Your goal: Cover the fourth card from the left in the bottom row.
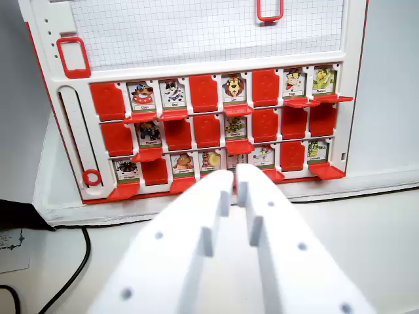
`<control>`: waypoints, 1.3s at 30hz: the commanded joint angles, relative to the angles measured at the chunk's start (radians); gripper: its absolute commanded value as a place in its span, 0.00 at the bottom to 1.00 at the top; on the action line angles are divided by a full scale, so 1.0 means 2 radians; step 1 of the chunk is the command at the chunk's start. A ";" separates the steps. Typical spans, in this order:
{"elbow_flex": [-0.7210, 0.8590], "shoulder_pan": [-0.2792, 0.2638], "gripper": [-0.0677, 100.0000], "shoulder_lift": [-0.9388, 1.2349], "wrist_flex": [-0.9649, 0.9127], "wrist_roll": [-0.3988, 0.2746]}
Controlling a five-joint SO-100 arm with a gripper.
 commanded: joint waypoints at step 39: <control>0.218 0.041 0.00 0.074 -0.051 -0.075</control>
